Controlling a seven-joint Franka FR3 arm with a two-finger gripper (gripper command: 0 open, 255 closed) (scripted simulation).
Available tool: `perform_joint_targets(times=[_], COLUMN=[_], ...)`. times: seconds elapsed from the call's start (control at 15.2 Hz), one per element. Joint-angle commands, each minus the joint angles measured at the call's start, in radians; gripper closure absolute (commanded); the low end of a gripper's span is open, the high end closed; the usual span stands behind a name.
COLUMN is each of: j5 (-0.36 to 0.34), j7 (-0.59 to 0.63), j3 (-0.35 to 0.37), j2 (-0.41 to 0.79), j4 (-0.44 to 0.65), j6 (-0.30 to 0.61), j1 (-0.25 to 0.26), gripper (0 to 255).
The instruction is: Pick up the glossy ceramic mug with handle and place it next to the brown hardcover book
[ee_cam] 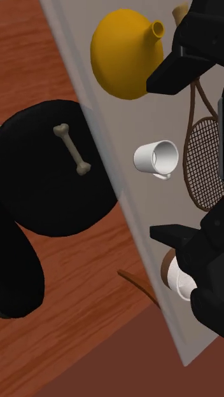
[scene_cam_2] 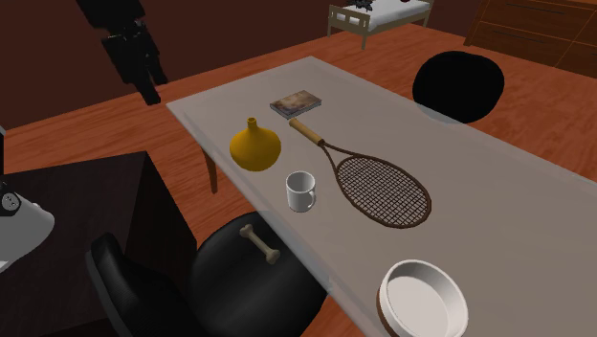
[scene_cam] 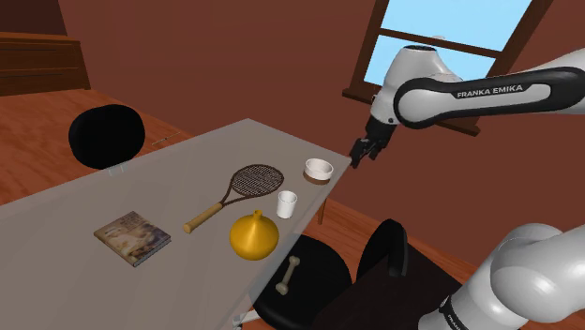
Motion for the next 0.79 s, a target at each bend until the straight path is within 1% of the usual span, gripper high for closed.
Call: perform_joint_targets(times=[0.0, 0.33, 0.73], j5=[-0.002, -0.012, -0.034], j7=[0.009, 0.026, 0.051], j3=[0.004, 0.01, 0.017], j2=[0.076, 0.264, 0.502], j4=[0.005, 0.041, 0.132], j6=[0.074, 0.228, 0.379], j1=[0.002, 0.002, 0.004], gripper=[0, 0, 0])
